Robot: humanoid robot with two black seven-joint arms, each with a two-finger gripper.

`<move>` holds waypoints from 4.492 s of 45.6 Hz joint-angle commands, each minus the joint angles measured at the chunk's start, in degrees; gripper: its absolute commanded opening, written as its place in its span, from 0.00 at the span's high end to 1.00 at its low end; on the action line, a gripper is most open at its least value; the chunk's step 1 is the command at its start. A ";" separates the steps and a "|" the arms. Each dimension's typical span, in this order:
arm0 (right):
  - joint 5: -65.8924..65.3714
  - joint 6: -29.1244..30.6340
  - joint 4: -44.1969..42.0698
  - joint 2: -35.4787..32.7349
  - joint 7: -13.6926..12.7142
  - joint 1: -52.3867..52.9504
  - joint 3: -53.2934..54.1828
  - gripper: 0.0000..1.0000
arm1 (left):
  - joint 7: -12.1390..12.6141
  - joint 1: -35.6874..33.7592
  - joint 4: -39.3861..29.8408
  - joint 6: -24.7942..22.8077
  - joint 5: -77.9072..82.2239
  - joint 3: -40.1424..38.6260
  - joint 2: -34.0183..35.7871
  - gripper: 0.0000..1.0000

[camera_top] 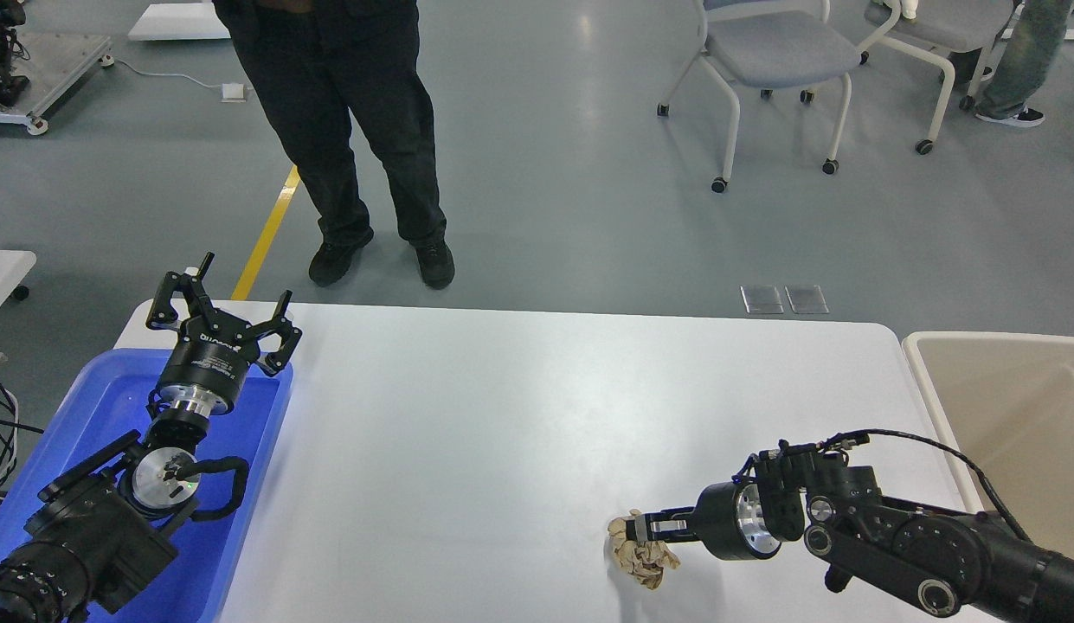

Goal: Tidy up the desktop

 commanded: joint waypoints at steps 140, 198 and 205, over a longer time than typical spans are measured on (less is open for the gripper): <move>84.37 -24.87 -57.21 -7.83 6.63 -3.94 -4.72 0.00 | -0.01 0.02 0.00 0.09 -0.09 0.09 0.03 0.00; 101.24 2.20 -42.19 -8.36 6.98 5.55 31.14 0.00 | -0.01 0.02 0.00 0.09 -0.09 0.09 -0.06 0.00; 104.06 2.73 -37.61 -3.80 6.72 7.39 31.23 0.00 | -0.01 0.02 0.00 0.09 -0.09 0.09 -0.06 0.00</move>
